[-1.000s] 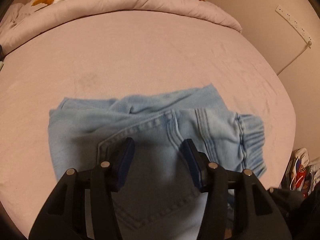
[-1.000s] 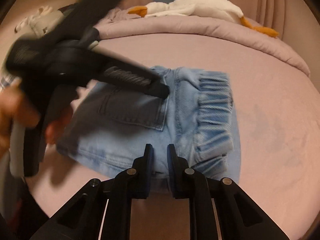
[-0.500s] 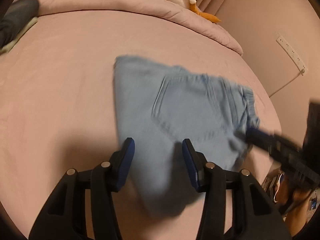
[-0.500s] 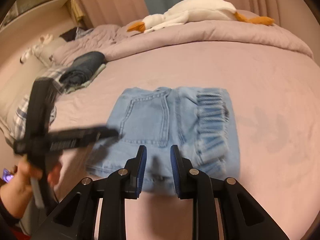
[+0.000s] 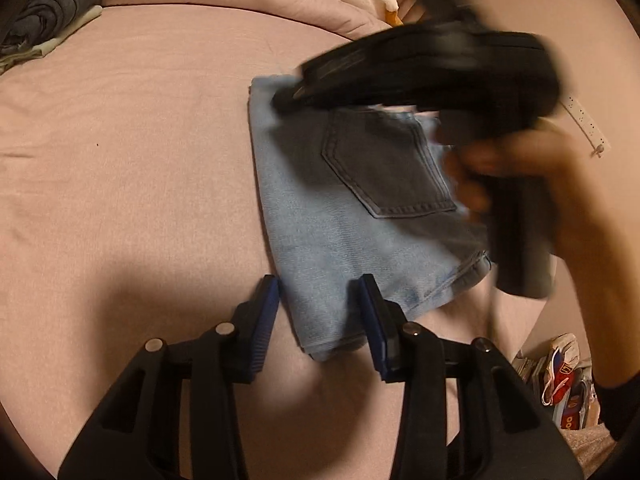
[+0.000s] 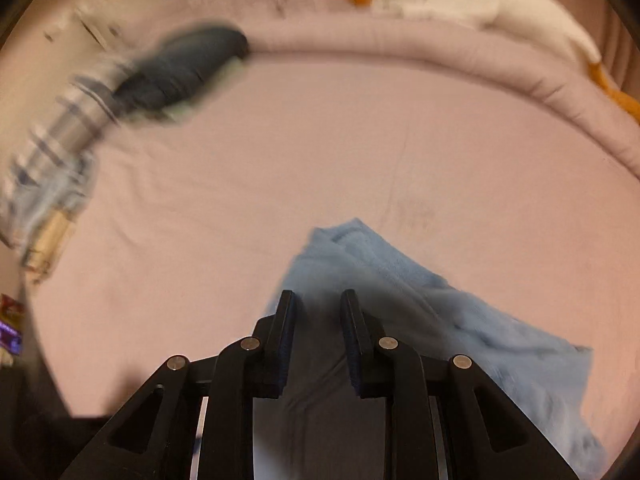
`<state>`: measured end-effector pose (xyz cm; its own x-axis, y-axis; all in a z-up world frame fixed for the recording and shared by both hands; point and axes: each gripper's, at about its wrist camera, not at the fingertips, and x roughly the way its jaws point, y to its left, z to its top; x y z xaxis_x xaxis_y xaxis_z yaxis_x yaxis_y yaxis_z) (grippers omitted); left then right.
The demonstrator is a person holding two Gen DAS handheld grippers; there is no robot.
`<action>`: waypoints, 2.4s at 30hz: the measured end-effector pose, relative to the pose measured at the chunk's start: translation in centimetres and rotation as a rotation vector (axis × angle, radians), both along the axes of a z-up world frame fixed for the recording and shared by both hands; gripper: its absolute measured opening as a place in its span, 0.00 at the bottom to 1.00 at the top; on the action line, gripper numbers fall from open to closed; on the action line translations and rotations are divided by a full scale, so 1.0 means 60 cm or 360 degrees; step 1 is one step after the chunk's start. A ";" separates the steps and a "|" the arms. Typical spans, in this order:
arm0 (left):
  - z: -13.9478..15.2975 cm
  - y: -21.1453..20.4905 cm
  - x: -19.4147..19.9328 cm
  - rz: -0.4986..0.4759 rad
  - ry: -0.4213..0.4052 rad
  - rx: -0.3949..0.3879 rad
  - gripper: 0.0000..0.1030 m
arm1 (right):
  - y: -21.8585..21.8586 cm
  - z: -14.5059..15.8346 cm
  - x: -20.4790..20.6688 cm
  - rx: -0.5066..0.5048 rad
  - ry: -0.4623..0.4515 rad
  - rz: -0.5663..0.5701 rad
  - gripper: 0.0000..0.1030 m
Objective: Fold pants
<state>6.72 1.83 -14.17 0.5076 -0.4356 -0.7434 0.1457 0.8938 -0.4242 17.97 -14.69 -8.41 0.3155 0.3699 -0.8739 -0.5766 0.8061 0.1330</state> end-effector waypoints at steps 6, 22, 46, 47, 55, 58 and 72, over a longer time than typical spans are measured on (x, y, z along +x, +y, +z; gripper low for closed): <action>0.000 -0.003 -0.003 -0.0007 -0.0028 0.0030 0.40 | -0.017 -0.020 0.029 0.0115 0.0156 -0.0136 0.15; 0.002 0.039 -0.020 0.0066 0.0124 -0.0296 0.46 | -0.451 0.035 -0.214 0.0847 0.0157 -0.0911 0.77; 0.011 0.030 0.095 0.0045 0.0321 -0.0587 0.52 | -0.428 -0.039 -0.129 0.1068 0.0494 -0.0673 0.93; 0.011 0.028 0.100 0.0040 0.0318 -0.0587 0.52 | -0.424 -0.040 -0.126 0.1046 0.0490 -0.0662 0.93; 0.014 0.008 0.125 0.0000 0.0278 -0.0523 0.52 | -0.398 -0.040 -0.104 0.0938 0.0382 -0.0595 0.93; 0.013 0.003 0.133 0.0012 0.0269 -0.0506 0.52 | -0.392 -0.040 -0.100 0.0896 0.0348 -0.0573 0.93; 0.024 -0.035 0.117 0.0006 0.0132 -0.0066 0.45 | -0.392 -0.026 -0.130 0.0777 0.0204 -0.0569 0.66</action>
